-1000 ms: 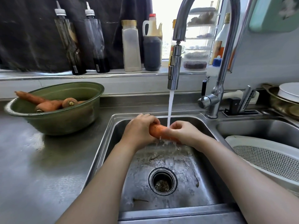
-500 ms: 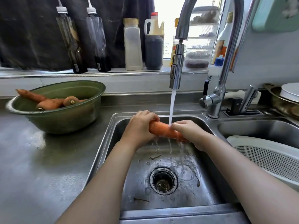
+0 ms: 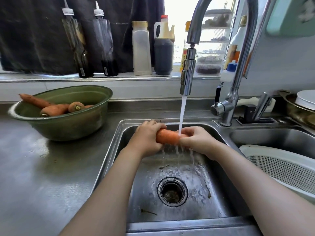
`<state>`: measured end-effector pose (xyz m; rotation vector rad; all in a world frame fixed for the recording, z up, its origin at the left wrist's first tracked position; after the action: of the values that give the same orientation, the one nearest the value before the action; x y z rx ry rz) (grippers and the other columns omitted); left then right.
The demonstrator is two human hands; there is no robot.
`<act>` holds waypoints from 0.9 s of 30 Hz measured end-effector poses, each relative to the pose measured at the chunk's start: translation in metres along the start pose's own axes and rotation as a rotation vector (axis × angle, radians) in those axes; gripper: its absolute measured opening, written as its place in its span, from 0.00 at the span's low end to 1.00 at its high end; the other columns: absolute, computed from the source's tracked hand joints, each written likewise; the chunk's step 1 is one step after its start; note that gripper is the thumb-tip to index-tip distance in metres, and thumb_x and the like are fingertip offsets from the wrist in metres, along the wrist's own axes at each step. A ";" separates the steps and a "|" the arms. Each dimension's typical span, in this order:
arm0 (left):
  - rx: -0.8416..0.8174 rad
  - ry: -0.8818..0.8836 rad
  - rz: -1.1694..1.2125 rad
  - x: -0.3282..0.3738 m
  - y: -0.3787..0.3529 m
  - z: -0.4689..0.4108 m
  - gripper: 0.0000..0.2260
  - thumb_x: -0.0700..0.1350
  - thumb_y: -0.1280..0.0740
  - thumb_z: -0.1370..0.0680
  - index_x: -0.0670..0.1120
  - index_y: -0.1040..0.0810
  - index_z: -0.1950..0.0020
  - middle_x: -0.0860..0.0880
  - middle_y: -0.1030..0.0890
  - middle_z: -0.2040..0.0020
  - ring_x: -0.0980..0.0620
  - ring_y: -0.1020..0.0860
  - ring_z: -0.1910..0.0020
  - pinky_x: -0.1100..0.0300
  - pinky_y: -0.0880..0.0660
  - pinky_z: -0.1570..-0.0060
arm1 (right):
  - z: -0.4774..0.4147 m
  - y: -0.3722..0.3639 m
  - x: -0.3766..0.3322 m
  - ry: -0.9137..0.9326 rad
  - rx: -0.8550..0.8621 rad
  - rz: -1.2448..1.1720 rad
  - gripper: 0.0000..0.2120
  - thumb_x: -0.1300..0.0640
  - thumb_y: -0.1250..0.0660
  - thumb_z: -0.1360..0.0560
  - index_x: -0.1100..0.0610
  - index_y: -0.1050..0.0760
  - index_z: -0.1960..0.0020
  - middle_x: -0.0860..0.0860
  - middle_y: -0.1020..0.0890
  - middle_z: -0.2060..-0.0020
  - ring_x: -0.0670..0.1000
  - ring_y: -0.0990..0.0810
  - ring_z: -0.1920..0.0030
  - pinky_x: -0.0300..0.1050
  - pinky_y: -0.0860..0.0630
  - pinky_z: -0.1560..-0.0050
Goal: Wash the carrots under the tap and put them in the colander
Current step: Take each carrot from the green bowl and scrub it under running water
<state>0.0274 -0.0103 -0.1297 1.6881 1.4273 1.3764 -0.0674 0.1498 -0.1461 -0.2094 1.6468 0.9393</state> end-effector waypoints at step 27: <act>0.012 -0.033 -0.077 0.004 -0.001 0.002 0.22 0.48 0.22 0.32 0.57 0.29 0.46 0.55 0.27 0.46 0.50 0.28 0.43 0.53 0.34 0.44 | -0.002 0.003 0.011 -0.098 -0.006 0.016 0.10 0.46 0.29 0.28 0.50 0.12 0.54 0.56 0.14 0.59 0.52 0.21 0.62 0.48 0.27 0.57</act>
<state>0.0282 -0.0057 -0.1293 1.6387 1.4693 1.2956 -0.0748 0.1543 -0.1545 -0.1522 1.5579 0.9522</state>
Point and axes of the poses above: each hand's wrist, its own z-axis away from the middle knuckle, its own y-axis out of the back of the hand, x = y × z, the point moved 6 cm from there along -z, towards the middle knuckle
